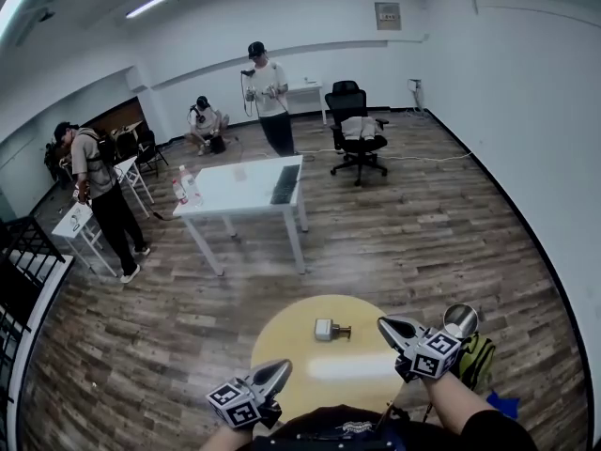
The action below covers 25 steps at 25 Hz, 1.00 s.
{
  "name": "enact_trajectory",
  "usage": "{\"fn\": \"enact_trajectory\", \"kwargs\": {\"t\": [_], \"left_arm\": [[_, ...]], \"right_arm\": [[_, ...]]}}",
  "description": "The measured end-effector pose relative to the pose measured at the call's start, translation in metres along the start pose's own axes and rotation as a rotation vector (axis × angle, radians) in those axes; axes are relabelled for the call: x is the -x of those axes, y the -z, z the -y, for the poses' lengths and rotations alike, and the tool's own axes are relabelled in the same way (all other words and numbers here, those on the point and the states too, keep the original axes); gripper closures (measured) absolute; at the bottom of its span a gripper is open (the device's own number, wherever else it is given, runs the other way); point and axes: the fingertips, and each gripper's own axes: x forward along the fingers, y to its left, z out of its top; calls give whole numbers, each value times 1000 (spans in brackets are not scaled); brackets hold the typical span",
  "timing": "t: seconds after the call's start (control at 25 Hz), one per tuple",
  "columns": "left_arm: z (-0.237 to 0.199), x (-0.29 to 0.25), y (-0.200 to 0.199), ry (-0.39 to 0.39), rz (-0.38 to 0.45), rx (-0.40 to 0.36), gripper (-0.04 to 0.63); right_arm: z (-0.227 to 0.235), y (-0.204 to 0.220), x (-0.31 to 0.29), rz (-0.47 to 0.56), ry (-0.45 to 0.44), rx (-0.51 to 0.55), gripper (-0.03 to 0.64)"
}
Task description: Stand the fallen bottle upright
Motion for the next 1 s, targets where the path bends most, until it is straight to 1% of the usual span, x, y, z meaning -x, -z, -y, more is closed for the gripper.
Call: {"fn": "enact_trajectory", "kwargs": {"t": [0.12,0.24,0.4,0.64,0.76,0.88,1.0], "left_arm": [[-17,-9,0,6,-11,9,585],[-32,-20,-4,42,-23,-14,584],[-59,-17,-23,73,-49,-15,584],[-104,-12,-39,94,-71,-66,584],[-122,-21,-33,98,-100,-81,584],[-135,-43,-22,103,-133,-84,585],[-144,-71,-3,116,-180,-118,584]], "right_arm": [[12,6,-7,-3,12,-7,612],[20,8,-16,2,36,-8,612],[12,6,-46,11,61,-4,612],[11,7,-73,9,108,8,612],[22,13,-75,6,130,10,612],[44,22,-71,-1,158,6,612],[69,39,-67,-10,180,-14,612]]}}
